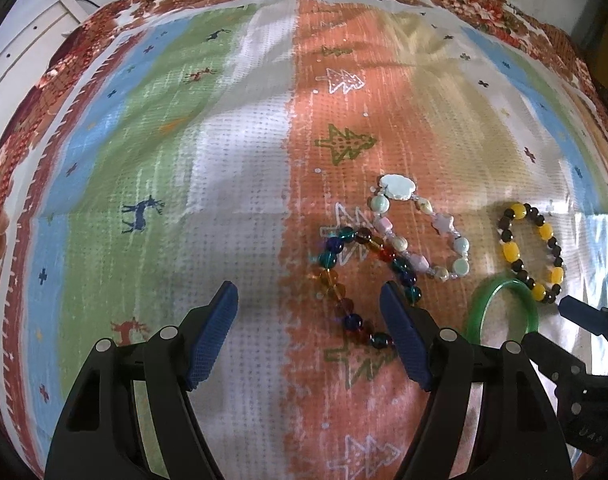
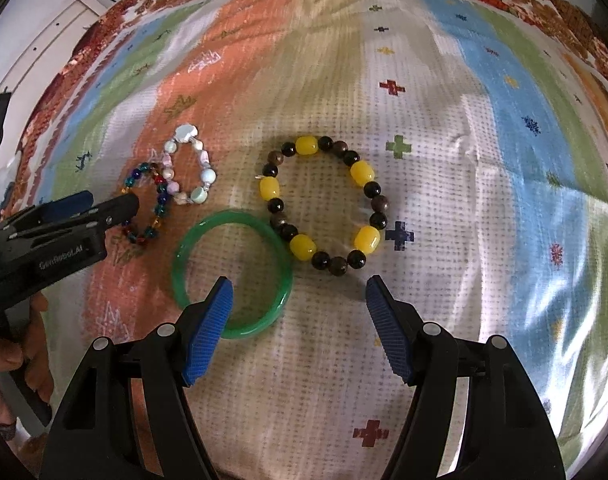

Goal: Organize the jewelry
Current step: 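Grasp the multicolour bead bracelet with the left tool while the right tool grasps the green bangle, then carry the multicolour bracelet and green bangle over the silver tin with both tools, then open both tools to drop the bracelet and bangle into the tin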

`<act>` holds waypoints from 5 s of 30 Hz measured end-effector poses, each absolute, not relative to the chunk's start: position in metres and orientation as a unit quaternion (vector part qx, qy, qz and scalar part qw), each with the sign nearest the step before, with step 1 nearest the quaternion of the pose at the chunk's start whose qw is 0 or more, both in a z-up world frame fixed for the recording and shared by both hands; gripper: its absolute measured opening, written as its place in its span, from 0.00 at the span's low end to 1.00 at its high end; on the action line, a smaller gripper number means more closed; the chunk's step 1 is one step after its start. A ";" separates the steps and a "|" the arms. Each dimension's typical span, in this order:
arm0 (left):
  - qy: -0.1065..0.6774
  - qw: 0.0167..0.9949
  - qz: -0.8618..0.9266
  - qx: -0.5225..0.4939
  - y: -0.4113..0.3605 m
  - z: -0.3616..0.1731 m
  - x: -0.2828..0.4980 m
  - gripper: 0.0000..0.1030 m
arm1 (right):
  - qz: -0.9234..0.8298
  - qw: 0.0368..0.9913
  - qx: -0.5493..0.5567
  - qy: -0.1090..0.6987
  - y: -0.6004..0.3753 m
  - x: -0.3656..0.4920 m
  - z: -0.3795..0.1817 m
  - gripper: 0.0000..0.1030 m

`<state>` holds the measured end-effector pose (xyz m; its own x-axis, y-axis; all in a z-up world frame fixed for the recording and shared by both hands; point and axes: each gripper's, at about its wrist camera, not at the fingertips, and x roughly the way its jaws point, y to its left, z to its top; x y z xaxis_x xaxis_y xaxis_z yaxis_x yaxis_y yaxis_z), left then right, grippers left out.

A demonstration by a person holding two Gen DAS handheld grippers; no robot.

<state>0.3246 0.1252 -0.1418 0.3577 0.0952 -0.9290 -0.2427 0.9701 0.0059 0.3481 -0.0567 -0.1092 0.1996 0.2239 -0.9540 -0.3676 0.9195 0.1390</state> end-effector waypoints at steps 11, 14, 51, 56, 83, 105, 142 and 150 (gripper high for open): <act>0.566 0.815 0.113 -0.044 0.124 -0.150 0.329 0.61 | 0.177 0.763 -0.061 0.619 -0.061 0.350 -0.117 0.52; 0.566 0.816 0.111 -0.045 0.125 -0.150 0.327 0.51 | 0.180 0.760 -0.051 0.622 -0.064 0.352 -0.117 0.47; 0.527 0.843 0.059 -0.089 0.111 -0.087 0.275 0.09 | 0.216 0.818 -0.086 0.525 -0.074 0.306 -0.052 0.09; 0.516 0.850 0.053 -0.089 0.104 -0.075 0.264 0.09 | 0.216 0.819 -0.090 0.524 -0.074 0.297 -0.048 0.09; 0.449 0.889 0.006 -0.092 0.061 -0.014 0.182 0.09 | 0.245 0.853 -0.086 0.453 -0.090 0.240 0.006 0.09; 0.416 0.907 -0.019 -0.069 0.029 -0.002 0.106 0.09 | 0.270 0.857 -0.109 0.425 -0.100 0.174 0.021 0.09; 0.439 0.893 0.050 -0.082 0.061 -0.017 0.129 0.64 | 0.243 0.858 -0.103 0.440 -0.113 0.185 0.009 0.62; 0.438 0.894 0.061 -0.076 0.069 -0.019 0.153 0.72 | 0.228 0.866 -0.086 0.436 -0.118 0.205 0.012 0.69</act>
<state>0.1527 0.0690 -0.0189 0.6098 0.0424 -0.7914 -0.1746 0.9812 -0.0819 0.2050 -0.1178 0.0119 0.5161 0.3208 -0.7942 -0.4703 0.8811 0.0502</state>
